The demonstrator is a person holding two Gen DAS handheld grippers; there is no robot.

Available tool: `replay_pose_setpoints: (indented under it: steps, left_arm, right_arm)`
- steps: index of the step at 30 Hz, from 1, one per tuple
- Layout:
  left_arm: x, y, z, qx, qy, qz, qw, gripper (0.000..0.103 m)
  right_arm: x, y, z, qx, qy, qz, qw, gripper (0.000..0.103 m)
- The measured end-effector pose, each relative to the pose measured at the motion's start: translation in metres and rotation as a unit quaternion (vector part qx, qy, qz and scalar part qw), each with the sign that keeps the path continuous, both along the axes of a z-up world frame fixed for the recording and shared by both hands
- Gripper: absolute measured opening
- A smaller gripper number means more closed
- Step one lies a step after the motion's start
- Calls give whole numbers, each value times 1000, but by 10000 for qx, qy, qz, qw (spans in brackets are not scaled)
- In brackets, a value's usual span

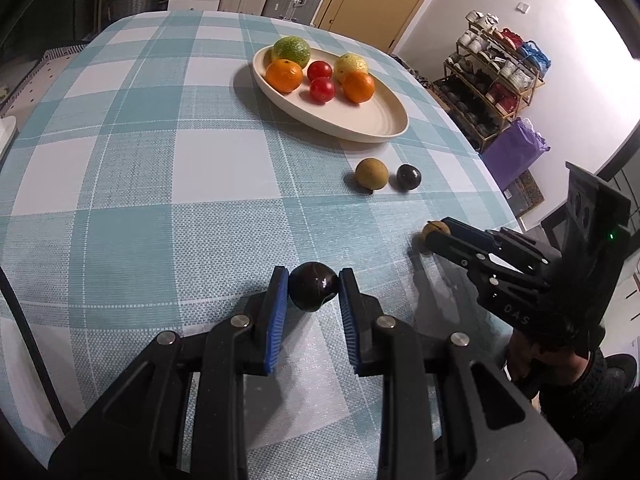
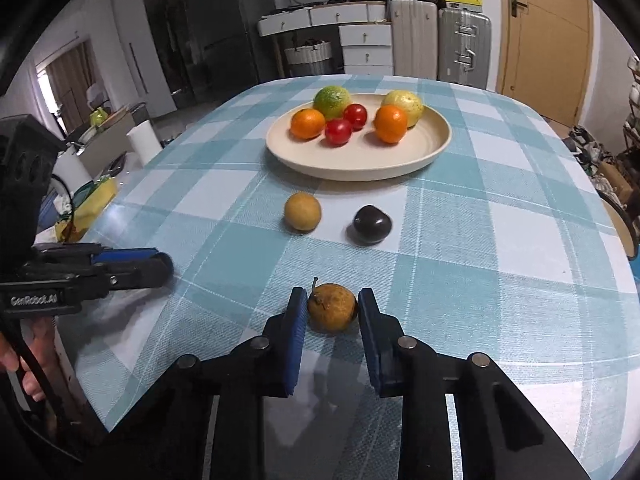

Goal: Organize fruits
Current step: 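Carry the plum with the left gripper while the right gripper carries the pear to the plate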

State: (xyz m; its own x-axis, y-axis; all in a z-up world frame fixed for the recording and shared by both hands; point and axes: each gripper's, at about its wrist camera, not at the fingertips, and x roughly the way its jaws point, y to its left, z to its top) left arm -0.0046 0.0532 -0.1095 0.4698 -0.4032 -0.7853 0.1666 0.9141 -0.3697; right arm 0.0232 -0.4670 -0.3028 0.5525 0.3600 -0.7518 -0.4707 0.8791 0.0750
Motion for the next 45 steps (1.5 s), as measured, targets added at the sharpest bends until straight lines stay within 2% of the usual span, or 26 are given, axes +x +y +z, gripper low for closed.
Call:
replay_pose_setpoints:
  steps: [10, 19, 26, 36, 45]
  left_arm:
    - [11, -5, 14, 29, -124, 64, 9999, 22]
    - [41, -15, 35, -4, -239, 86, 9997, 22]
    - [84, -33, 52, -90, -339, 25, 9994, 22]
    - [148, -61, 64, -149, -323, -79, 9993, 23]
    - [207, -62, 70, -136, -382, 0, 9992, 23]
  right_arm:
    - [-6, -5, 13, 211, -246, 28, 9995, 26]
    - [4, -20, 25, 538, -382, -22, 9978, 26]
    - [30, -34, 37, 785, -477, -105, 9957, 26]
    - [76, -39, 51, 813, -652, -116, 9945, 26]
    - [122, -37, 53, 933, -601, -141, 9937, 26]
